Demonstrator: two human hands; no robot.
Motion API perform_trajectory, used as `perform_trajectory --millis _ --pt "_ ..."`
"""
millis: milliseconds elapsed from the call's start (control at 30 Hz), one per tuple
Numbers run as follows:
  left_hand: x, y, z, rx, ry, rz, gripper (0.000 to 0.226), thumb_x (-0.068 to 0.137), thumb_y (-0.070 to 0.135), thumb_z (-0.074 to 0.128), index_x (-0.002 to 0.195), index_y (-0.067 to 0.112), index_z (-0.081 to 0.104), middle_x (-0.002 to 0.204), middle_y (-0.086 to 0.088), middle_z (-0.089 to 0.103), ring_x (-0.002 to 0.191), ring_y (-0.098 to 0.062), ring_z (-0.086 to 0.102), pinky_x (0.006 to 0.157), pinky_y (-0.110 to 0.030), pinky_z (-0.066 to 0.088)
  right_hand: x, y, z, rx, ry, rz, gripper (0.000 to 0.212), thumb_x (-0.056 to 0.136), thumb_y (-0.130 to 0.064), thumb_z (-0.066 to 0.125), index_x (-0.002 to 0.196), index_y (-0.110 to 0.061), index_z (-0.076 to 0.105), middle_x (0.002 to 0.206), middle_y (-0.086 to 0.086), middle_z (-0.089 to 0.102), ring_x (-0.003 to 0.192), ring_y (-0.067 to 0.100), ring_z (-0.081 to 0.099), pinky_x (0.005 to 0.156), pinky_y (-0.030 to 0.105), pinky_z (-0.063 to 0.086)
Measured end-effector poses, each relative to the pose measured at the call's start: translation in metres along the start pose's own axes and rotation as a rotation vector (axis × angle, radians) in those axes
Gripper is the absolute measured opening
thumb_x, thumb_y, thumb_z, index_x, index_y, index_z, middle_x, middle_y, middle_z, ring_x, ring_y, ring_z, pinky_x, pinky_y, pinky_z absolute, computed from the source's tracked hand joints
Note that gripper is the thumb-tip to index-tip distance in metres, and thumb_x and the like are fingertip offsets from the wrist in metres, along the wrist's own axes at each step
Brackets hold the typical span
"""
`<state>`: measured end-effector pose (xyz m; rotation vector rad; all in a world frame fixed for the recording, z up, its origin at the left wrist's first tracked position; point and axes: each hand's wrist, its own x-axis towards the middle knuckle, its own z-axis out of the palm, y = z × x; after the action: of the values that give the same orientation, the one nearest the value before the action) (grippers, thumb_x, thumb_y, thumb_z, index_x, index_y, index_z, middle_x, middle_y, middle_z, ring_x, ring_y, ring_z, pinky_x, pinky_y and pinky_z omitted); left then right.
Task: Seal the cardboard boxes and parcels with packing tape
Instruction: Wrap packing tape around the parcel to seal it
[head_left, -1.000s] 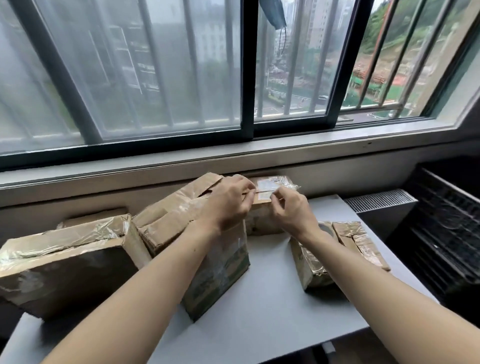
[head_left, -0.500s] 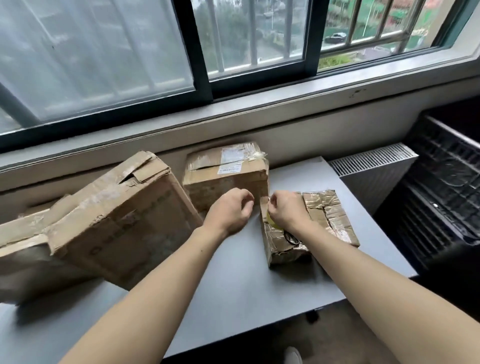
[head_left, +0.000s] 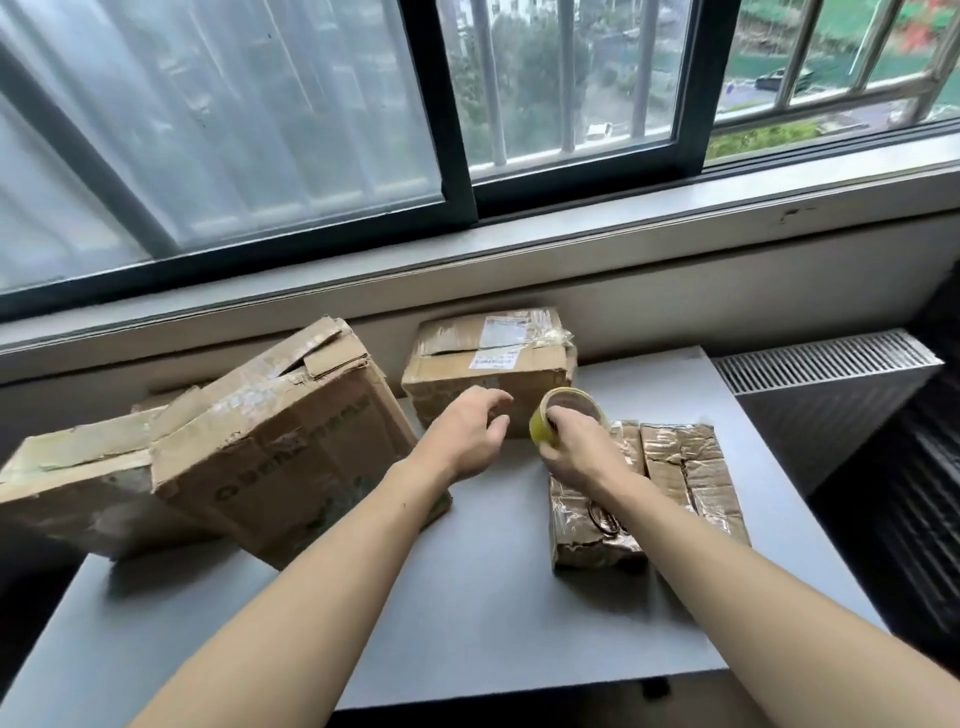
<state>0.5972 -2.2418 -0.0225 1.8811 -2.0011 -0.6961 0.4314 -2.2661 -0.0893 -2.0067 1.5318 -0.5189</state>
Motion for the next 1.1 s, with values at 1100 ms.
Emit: perform_trajectory --millis 1100 --pt "-0.07 -0.068 -0.226 -0.208 0.765 0.107 0.006 0.094 0.015 0.065 0.089 0.014 0.064 0.087 -0.002 0.066 0.081 -0.019 0.061 0.071 -0.028 0.048 0.026 -0.28 -0.021 0.544 0.02 -0.558 0.019 0.093 -0.024 0.057 0.107 -0.012 0.063 0.078 -0.001 0.072 0.07 0.023 0.07 0.066 0.047 0.058"
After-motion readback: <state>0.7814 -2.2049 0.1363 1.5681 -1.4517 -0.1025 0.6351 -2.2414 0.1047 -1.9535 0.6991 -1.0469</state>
